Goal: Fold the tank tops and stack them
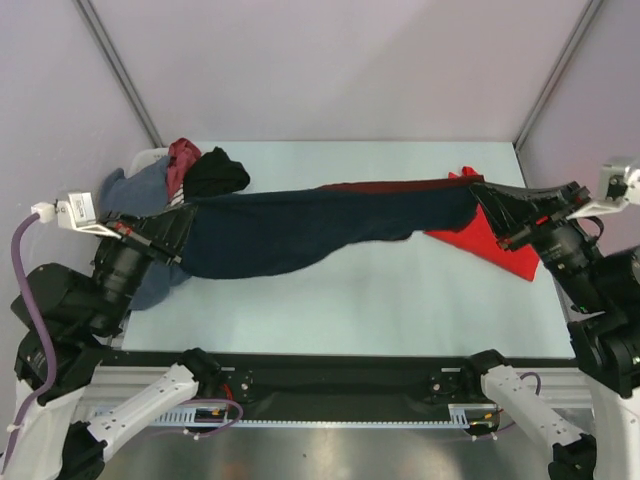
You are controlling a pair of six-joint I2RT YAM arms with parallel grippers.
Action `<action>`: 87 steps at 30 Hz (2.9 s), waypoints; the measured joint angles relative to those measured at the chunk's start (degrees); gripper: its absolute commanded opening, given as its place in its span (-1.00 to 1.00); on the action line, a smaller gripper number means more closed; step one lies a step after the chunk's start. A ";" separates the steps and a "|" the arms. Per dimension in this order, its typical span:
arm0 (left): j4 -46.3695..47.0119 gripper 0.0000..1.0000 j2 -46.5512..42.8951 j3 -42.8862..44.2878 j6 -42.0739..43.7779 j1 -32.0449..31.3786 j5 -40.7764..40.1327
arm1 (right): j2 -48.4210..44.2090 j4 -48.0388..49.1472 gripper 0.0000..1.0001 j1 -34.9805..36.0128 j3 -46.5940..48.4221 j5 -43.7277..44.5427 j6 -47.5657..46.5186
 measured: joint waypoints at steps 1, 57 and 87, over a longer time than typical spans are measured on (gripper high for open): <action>-0.15 -0.99 -0.26 0.13 0.02 0.00 0.87 | -0.55 0.00 -1.00 0.00 0.42 -0.55 0.13; -0.04 1.00 4.52 -39.91 -13.46 9.77 7.87 | 25.70 -0.63 0.24 27.43 -48.81 15.50 23.43; -4.66 0.98 2.19 -37.59 -14.23 9.77 9.38 | 30.38 2.99 -1.00 11.76 -47.76 26.73 23.87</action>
